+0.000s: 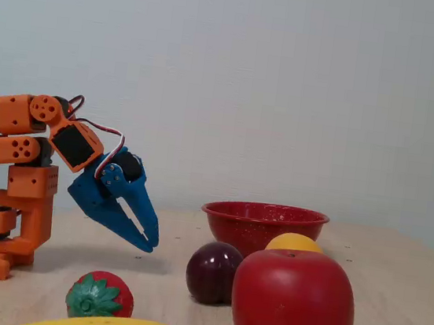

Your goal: Put the banana in the red bowl.

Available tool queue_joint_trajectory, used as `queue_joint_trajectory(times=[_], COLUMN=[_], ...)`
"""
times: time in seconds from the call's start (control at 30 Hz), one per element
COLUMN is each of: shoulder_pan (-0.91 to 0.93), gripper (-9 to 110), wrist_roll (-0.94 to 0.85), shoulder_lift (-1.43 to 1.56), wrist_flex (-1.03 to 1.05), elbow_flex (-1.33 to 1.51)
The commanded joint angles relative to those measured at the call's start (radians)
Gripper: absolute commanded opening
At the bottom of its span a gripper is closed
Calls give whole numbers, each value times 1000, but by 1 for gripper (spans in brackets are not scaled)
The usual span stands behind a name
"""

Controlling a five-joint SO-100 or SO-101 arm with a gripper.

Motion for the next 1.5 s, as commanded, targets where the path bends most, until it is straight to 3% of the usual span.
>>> queue_joint_trajectory(times=[0.0,0.53,0.97,1.47], shoulder_pan=[6,-3,-206,-641], gripper=[0,0,0,0], wrist_roll=[31,23,28,140], shoulder_lift=[8,-71,-588,-1285], wrist_flex=[-35,-32,86,333], elbow_flex=[-51,-129,-793,-1551])
